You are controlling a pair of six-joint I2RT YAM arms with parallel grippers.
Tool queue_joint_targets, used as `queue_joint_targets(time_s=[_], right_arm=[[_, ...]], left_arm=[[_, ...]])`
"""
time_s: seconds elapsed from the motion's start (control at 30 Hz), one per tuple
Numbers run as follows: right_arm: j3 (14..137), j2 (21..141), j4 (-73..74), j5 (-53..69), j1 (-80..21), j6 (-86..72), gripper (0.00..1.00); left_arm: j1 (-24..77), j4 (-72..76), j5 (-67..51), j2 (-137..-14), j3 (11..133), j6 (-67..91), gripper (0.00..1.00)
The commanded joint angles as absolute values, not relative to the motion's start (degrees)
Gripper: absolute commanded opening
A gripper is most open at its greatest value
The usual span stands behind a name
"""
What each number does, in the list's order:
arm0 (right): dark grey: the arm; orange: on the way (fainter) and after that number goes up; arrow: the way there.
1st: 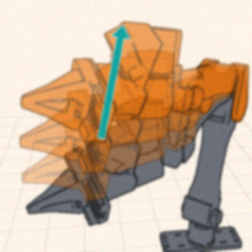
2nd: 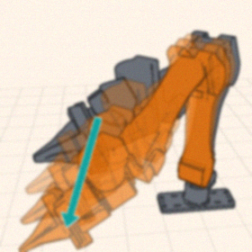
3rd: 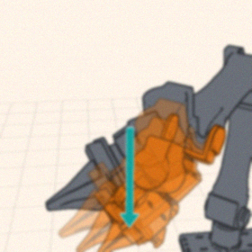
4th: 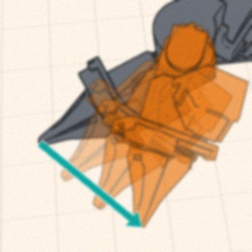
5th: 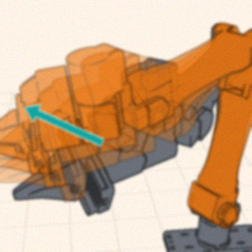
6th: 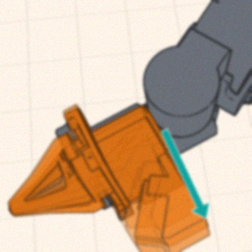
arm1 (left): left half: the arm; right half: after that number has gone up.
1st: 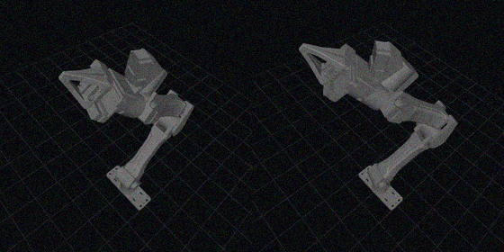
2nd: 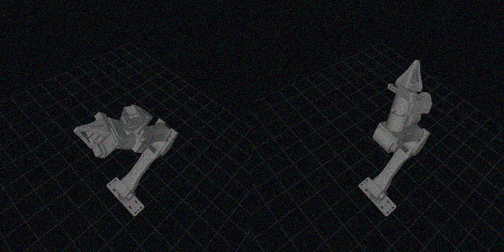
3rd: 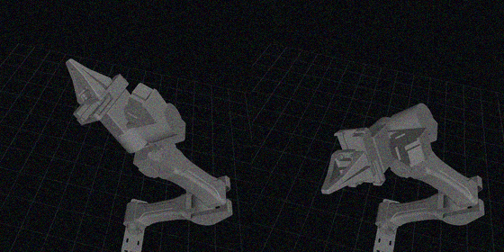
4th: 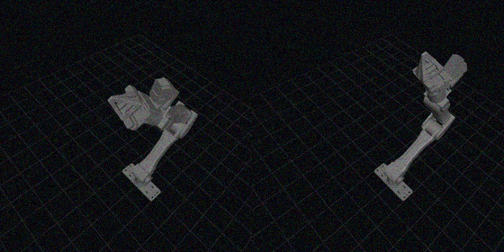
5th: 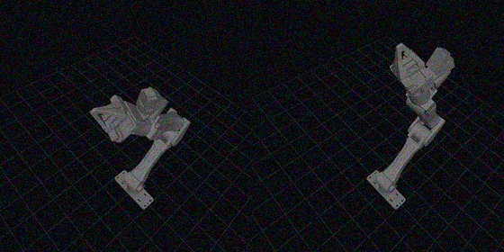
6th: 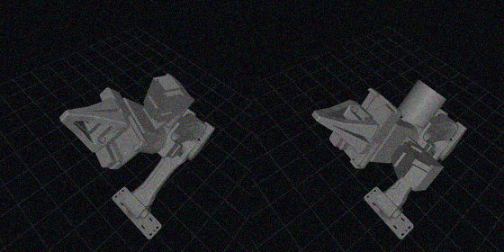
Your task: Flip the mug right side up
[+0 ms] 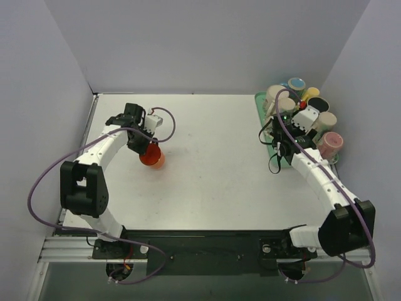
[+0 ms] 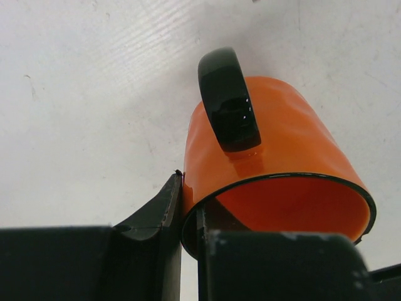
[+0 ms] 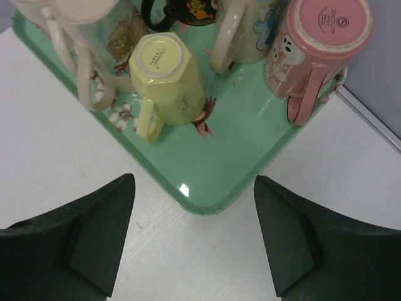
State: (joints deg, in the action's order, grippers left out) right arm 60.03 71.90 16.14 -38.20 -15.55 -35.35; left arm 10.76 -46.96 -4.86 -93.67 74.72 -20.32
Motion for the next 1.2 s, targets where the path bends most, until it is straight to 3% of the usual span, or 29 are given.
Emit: queue_joint_targets(time_s=[0.0, 0.17, 0.5, 0.53, 0.63, 0.73, 0.8, 1.17], right_arm=[[60.9, 78.7, 10.2, -42.8, -12.3, -41.6, 0.69], [62.1, 86.6, 4.3, -39.6, -10.9, -43.2, 0.64], [71.5, 99.9, 6.4, -39.5, -10.5, -44.6, 0.61], [72.2, 100.6, 6.8, -40.0, -10.3, -44.8, 0.61], [73.2, 103.2, 7.7, -38.8, -9.1, -46.5, 0.61], [74.4, 105.5, 8.4, -36.2, -7.8, -47.8, 0.60], [75.2, 106.6, 9.7, -36.1, -7.6, -48.4, 0.60], [78.3, 110.9, 13.2, -36.4, -7.2, -48.3, 0.48]], left_arm=[[10.6, -44.6, -3.4, -99.6, 83.0, -11.0, 0.00], [10.5, -45.8, -5.5, -108.1, 87.5, -10.4, 0.00], [10.0, -46.4, -3.7, -117.0, 96.7, -9.1, 0.01], [10.0, -46.4, -3.8, -117.1, 97.2, -9.2, 0.04], [10.0, -46.8, -4.7, -116.8, 98.1, -10.1, 0.27], [9.6, -47.4, -6.8, -115.8, 99.0, -10.6, 0.43], [9.1, -48.0, -8.2, -114.9, 99.8, -10.5, 0.48], [8.6, -51.0, -13.8, -106.0, 99.9, -11.2, 0.50]])
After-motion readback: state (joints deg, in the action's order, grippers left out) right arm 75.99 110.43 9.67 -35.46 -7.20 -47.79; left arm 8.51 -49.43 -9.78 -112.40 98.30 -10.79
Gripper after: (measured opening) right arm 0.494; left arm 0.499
